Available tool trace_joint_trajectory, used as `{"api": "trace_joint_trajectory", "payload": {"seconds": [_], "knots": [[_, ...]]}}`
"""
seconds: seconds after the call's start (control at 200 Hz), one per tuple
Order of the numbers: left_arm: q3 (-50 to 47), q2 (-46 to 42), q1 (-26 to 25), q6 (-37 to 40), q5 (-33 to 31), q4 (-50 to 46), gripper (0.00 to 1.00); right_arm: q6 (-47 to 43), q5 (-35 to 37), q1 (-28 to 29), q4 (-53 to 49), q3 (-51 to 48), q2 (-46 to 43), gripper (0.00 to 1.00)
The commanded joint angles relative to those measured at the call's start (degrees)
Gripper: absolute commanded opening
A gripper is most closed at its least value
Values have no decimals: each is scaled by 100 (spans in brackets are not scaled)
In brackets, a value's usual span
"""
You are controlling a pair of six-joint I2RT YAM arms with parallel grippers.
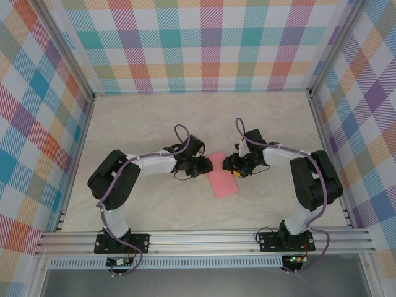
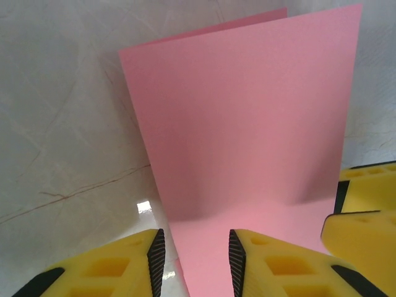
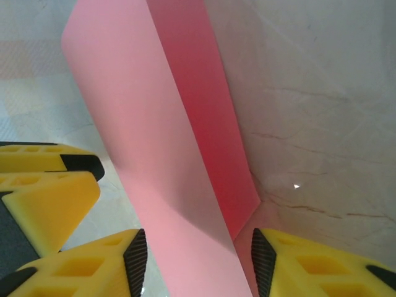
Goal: Fold a paper plane with a square sheet of paper (pick it up from the middle)
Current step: Third fold the triangle at the center of the table.
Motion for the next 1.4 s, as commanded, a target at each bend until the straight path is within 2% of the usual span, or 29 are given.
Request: {"api": "trace_joint_trajectory", "payload": {"seconds": [0.0, 0.235, 0.52, 0.75, 1.03, 1.215, 1.395], "knots": [[221, 141, -12, -28, -12, 23, 34, 39, -425, -17, 394, -170, -34, 46], [280, 242, 34, 2, 33, 83, 33, 494, -528, -17, 797, -574, -238, 32], [192, -144, 161, 196, -231, -265, 33, 1622, -490, 16, 1914, -1247, -451, 25], [65, -569, 174, 351, -274, -466, 34, 2223, -35, 299, 2103, -1364, -488, 24], [43, -442, 167, 282, -20, -288, 33, 2756, 546, 684, 2077, -1518, -650, 25], [135, -131, 173, 280, 348, -75, 33, 2516, 523, 713, 1811, -1439, -816, 29], [249, 150, 169, 288, 282, -138, 31, 1996, 478, 704, 1386, -1206, -906, 34]]}}
